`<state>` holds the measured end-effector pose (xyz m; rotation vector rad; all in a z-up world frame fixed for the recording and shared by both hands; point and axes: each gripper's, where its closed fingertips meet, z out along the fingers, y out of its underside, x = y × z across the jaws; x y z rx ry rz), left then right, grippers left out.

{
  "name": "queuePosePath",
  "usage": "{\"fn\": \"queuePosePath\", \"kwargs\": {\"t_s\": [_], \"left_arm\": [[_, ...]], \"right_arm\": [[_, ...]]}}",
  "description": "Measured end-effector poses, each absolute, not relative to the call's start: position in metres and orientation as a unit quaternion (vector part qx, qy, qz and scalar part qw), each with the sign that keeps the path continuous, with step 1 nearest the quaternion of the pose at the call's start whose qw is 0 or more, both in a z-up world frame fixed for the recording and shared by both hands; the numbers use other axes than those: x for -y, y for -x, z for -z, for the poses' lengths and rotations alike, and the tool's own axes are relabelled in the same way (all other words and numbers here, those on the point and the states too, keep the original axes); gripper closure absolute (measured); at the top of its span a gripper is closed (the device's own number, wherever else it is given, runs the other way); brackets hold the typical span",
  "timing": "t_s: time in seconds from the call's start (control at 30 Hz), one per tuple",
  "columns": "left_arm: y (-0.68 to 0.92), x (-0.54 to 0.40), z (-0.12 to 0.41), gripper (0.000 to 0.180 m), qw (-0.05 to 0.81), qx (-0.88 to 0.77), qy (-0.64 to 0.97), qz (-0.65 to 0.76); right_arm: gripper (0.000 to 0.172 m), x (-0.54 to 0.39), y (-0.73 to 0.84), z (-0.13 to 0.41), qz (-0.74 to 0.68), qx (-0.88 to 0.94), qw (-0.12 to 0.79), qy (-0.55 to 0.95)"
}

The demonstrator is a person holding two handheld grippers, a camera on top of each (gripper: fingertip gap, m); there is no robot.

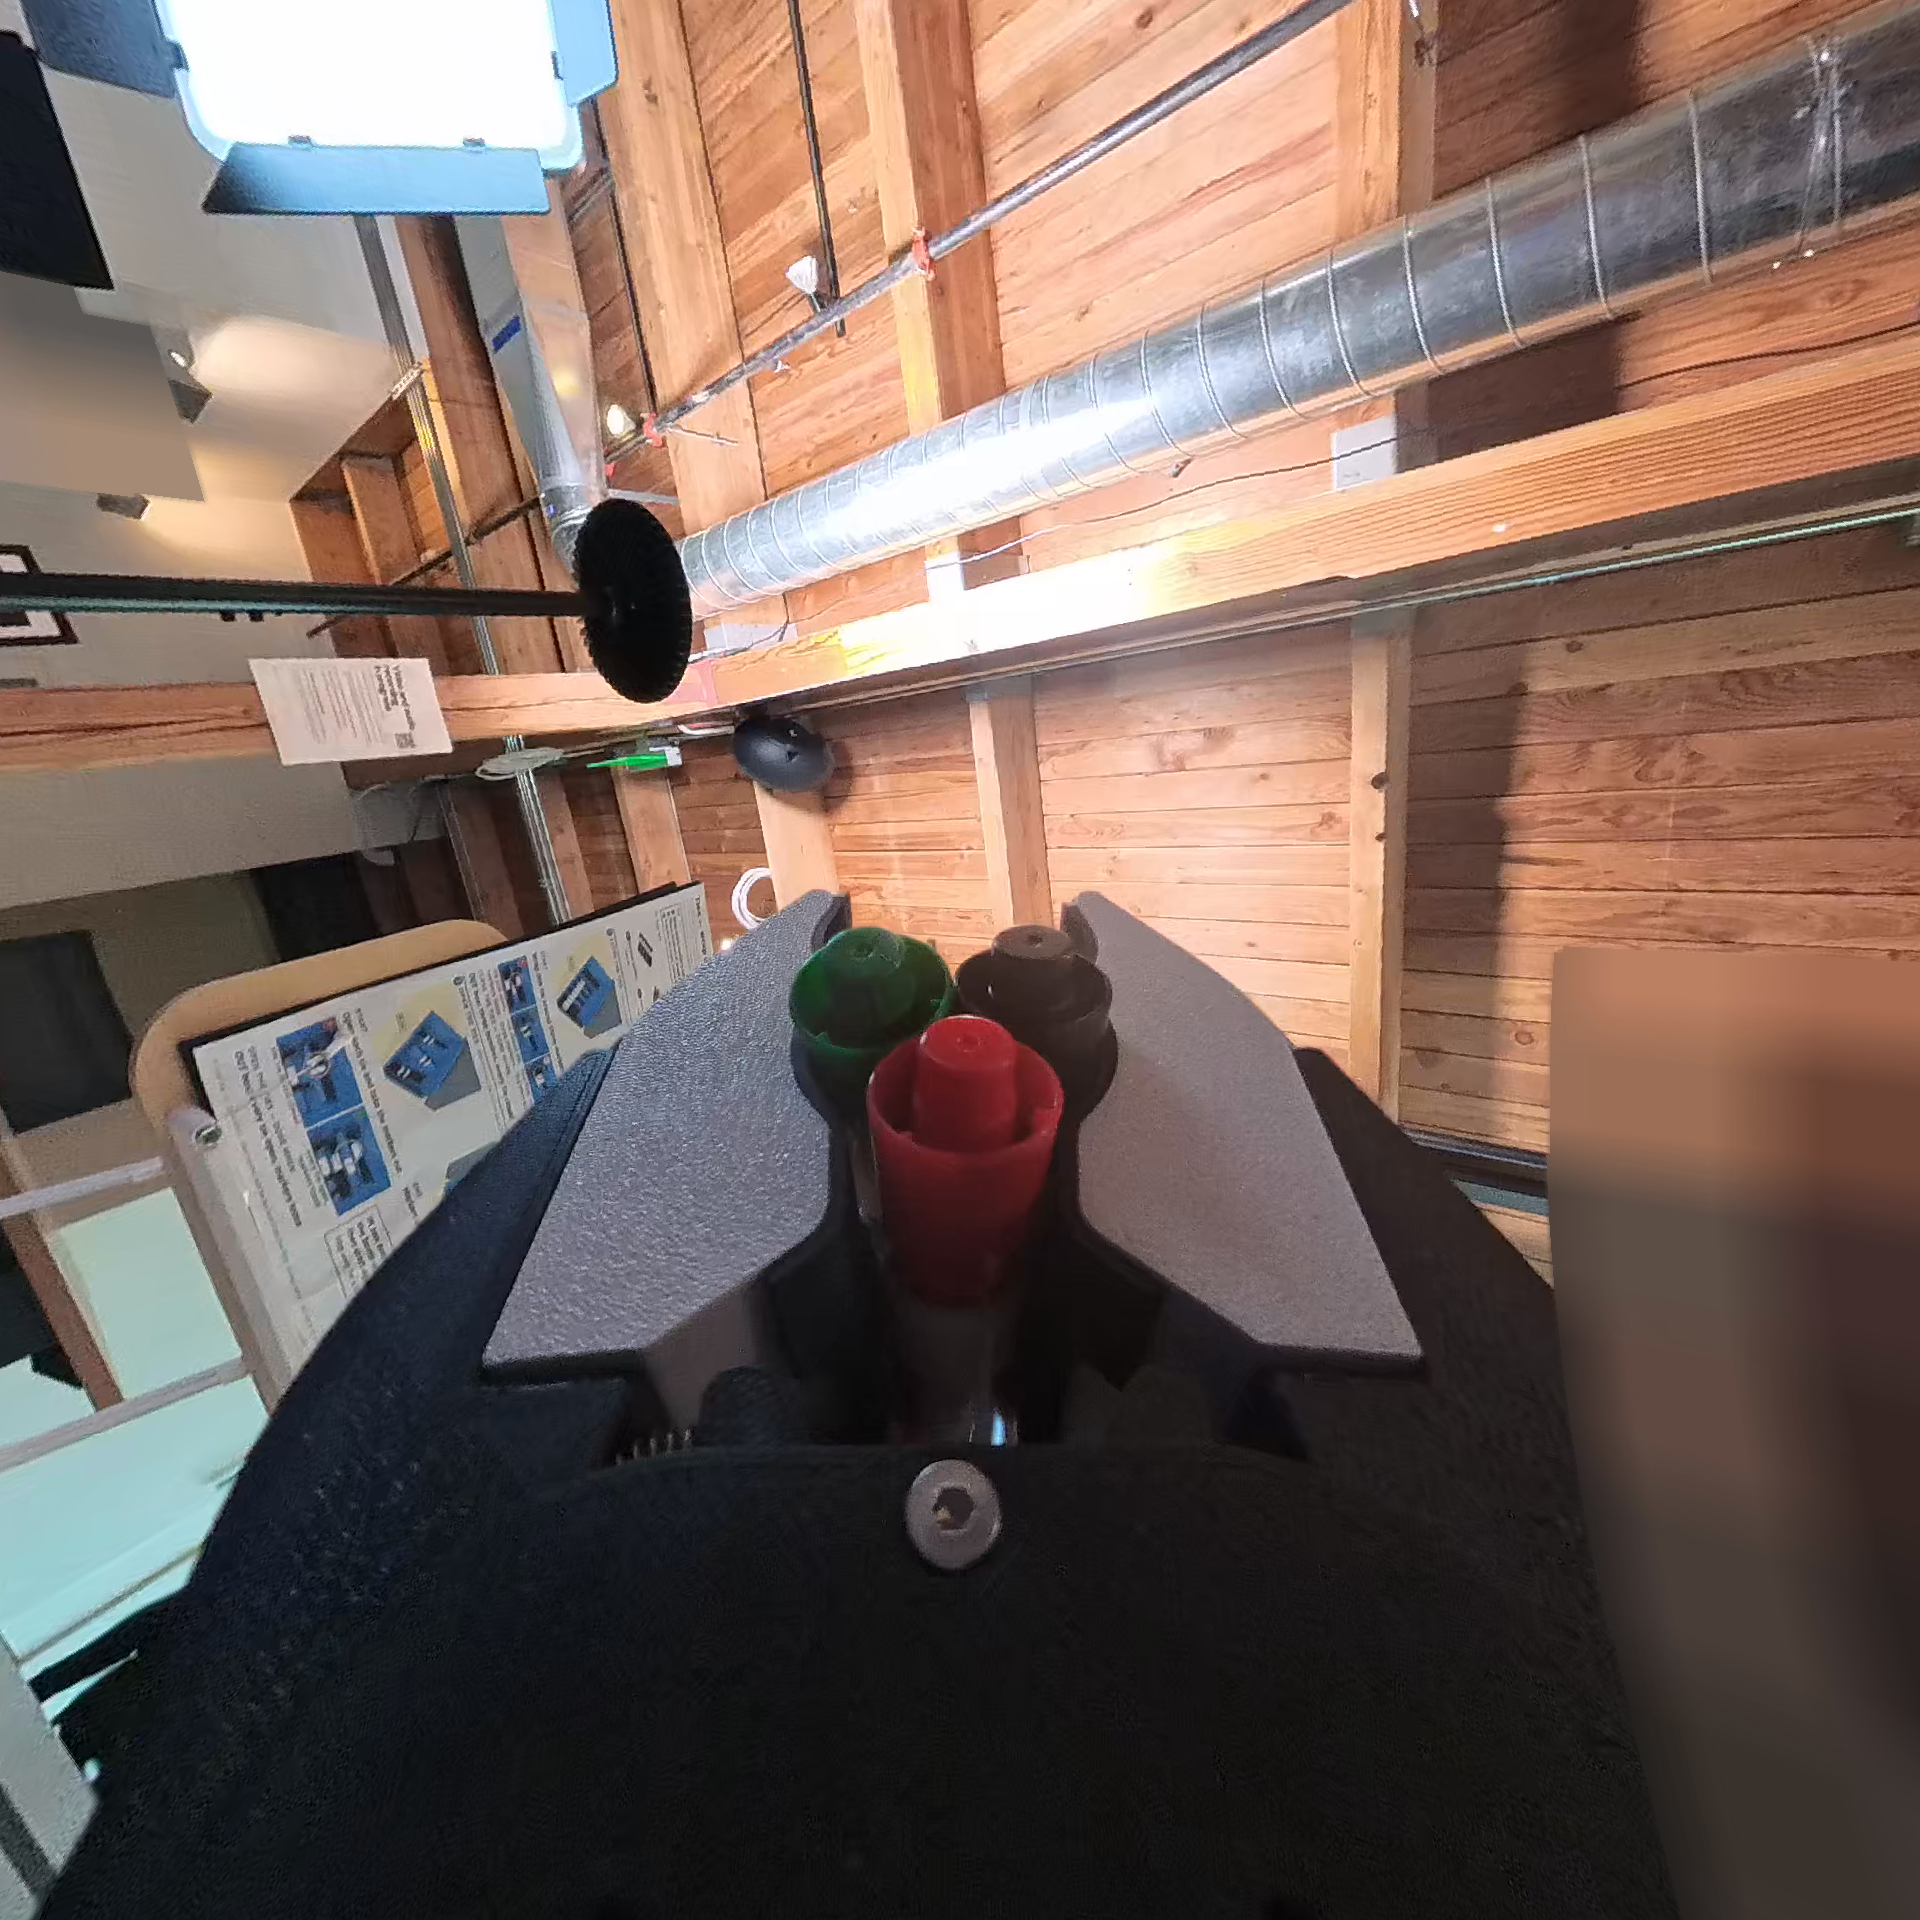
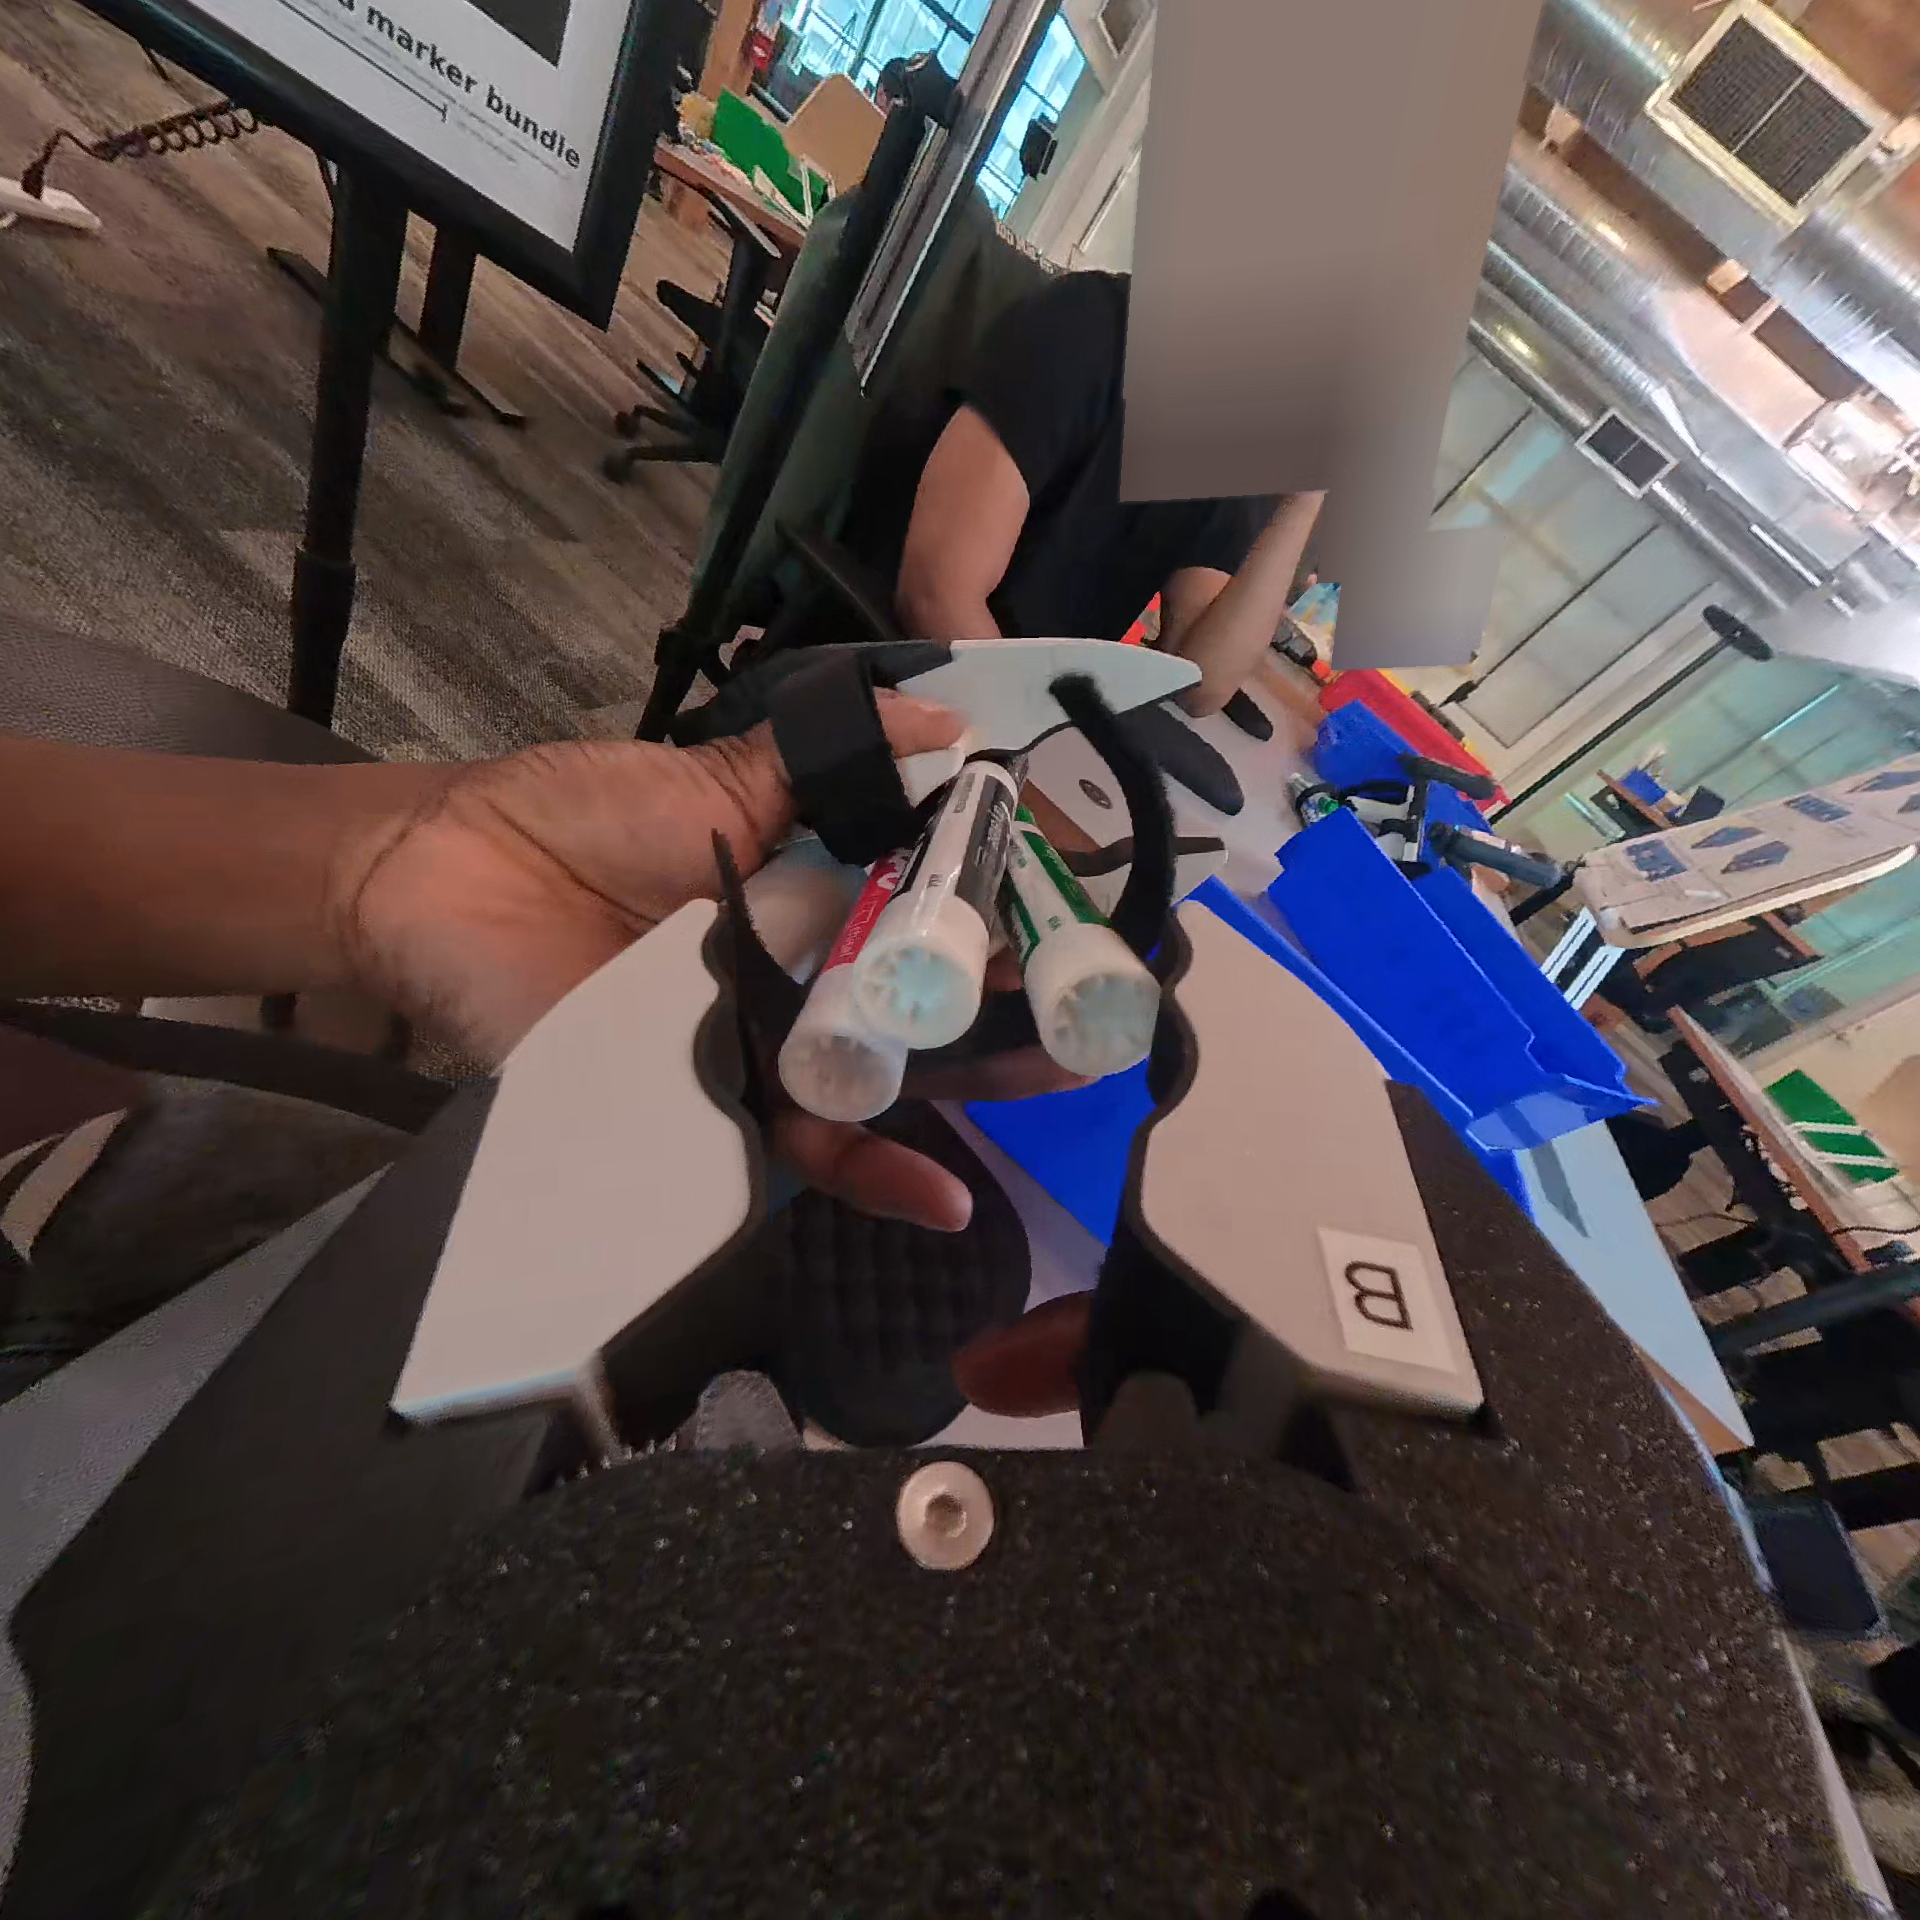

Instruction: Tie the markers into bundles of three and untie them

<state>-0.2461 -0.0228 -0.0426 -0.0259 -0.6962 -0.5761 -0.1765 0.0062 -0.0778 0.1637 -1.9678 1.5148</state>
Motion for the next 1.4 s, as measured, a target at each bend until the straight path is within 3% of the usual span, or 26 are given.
{"fn": "queuePosePath", "kwargs": {"t_s": [0.33,0.67,0.93,1.0,1.1,1.23,1.4], "left_arm": [[0.249,0.008,0.045,0.142,0.884,0.372,0.054,0.277],[0.253,0.002,0.056,0.142,0.868,0.418,0.094,0.251],[0.251,-0.001,0.056,0.141,0.865,0.412,0.096,0.270],[0.251,0.001,0.053,0.142,0.866,0.398,0.076,0.292],[0.249,0.003,0.050,0.142,0.869,0.385,0.068,0.303],[0.247,0.006,0.046,0.142,0.871,0.373,0.065,0.314],[0.245,0.005,0.045,0.141,0.872,0.377,0.089,0.300]], "right_arm": [[0.135,-0.015,0.173,0.079,-0.525,0.734,0.412,-0.125],[0.138,-0.017,0.173,0.089,-0.467,0.760,0.426,-0.152],[0.128,-0.019,0.173,0.092,-0.370,0.765,0.470,-0.238],[0.115,-0.020,0.173,0.083,-0.389,0.758,0.472,-0.226],[0.096,-0.021,0.173,0.074,-0.429,0.765,0.442,-0.189],[0.086,-0.026,0.168,0.070,-0.462,0.769,0.403,-0.179],[0.065,-0.031,0.172,0.078,-0.531,0.792,0.287,-0.091]]}}
